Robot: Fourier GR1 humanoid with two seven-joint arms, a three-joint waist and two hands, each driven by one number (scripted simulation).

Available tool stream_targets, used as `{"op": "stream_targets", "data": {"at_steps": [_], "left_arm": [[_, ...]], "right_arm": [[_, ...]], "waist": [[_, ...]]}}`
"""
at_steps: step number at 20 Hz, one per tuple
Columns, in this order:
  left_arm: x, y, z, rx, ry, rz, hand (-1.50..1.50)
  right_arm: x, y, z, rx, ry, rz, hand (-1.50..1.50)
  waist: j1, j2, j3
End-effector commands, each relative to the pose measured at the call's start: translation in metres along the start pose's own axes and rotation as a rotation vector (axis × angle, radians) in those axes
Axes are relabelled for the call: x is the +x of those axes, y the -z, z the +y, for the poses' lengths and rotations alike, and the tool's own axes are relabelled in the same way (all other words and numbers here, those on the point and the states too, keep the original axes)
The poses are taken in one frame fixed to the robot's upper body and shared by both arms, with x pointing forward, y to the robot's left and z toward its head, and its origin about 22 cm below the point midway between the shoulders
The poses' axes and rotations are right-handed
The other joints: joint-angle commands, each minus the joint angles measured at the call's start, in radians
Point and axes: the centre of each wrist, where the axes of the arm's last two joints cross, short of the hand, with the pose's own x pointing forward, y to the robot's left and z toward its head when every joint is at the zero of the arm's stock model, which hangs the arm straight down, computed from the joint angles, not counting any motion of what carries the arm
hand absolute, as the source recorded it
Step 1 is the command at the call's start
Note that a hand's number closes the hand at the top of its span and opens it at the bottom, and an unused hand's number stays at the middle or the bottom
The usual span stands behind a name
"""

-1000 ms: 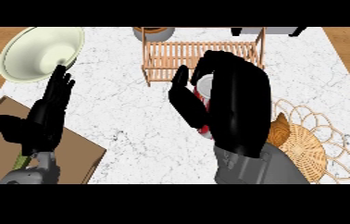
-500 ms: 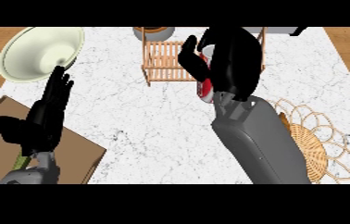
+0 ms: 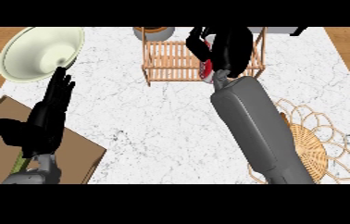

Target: Pick the can from the placemat and place it in the tiered shelf

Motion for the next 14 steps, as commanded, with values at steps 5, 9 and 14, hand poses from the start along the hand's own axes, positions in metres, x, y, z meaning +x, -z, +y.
{"op": "stream_targets", "data": {"at_steps": [5,9,14], "left_arm": [[-0.005,0.007,-0.012,-0.020,-0.001,-0.014,0.00],[-0.004,0.014,-0.010,0.019,-0.005,0.006,0.00],[0.012,0.004,-0.007,-0.011,-0.014,0.004,0.00]], "right_arm": [[-0.023,0.023,0.028,-0.053,0.154,0.098,1.50],[-0.006,0.037,0.023,0.063,0.154,0.092,-1.50],[-0.033,0.045,0.037,0.082,0.208,0.085,-1.50]], "waist": [[0.011,0.006,0.000],[-0.002,0.001,0.000],[0.004,0.001,0.001]]}}
